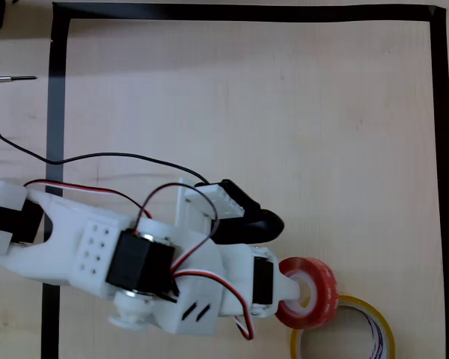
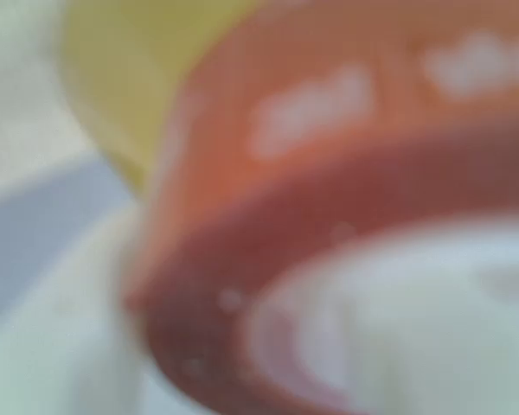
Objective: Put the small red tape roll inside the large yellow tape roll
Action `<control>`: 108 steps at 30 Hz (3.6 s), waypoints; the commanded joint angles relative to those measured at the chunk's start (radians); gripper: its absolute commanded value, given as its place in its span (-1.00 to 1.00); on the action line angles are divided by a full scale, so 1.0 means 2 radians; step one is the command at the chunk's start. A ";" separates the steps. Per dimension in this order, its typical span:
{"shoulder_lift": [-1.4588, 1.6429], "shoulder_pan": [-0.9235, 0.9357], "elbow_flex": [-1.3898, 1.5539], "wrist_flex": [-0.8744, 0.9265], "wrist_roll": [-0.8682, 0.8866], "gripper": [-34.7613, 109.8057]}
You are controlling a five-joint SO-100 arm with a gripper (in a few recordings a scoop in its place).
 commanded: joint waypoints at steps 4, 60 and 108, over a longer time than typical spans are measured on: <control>0.074 0.044 -0.020 -0.109 0.013 -0.52; 0.285 0.004 0.002 0.168 0.032 -0.30; 1.420 -0.140 1.547 -0.126 0.093 -0.52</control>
